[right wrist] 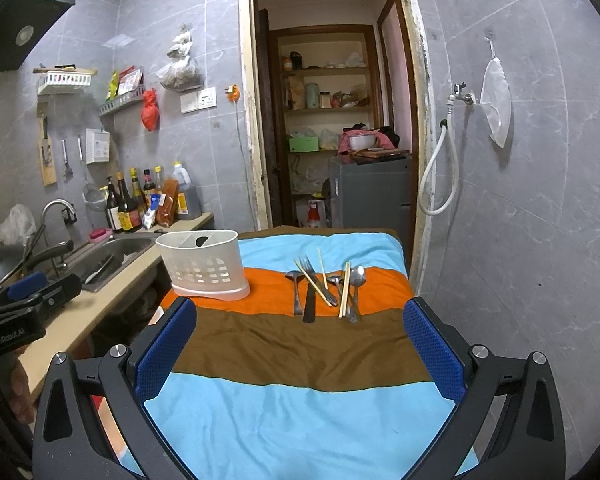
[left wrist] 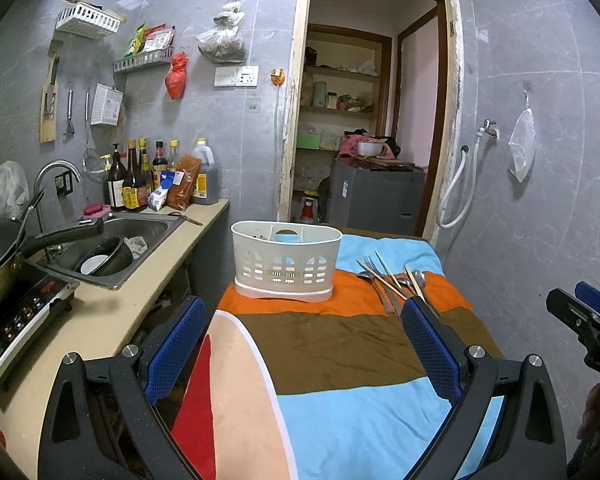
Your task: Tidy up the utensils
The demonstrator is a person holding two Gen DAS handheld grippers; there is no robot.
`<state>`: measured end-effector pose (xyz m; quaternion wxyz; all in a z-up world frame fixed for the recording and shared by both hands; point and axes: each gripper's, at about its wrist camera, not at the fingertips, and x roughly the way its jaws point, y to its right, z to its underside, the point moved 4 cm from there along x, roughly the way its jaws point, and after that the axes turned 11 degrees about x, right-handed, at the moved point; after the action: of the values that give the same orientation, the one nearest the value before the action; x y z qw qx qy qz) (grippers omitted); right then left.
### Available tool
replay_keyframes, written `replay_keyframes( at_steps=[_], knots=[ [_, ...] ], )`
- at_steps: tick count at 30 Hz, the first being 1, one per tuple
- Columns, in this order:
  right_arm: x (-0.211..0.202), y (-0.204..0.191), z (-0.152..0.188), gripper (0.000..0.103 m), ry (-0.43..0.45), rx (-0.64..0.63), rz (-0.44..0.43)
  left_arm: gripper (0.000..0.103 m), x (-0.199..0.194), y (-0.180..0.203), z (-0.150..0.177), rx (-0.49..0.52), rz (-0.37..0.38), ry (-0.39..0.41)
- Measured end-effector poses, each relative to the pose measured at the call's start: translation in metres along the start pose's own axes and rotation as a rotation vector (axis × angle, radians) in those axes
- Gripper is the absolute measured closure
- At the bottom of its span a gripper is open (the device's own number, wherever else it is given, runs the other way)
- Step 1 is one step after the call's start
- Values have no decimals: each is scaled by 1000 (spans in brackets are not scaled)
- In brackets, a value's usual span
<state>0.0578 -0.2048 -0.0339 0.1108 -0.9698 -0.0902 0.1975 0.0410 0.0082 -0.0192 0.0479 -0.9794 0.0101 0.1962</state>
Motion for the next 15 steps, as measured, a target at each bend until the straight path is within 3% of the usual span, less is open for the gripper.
replay_keyframes(
  at_steps=[15],
  knots=[
    [16, 6, -31, 0, 71, -5, 13, 7, 25, 19, -50, 44, -7, 95]
  ],
)
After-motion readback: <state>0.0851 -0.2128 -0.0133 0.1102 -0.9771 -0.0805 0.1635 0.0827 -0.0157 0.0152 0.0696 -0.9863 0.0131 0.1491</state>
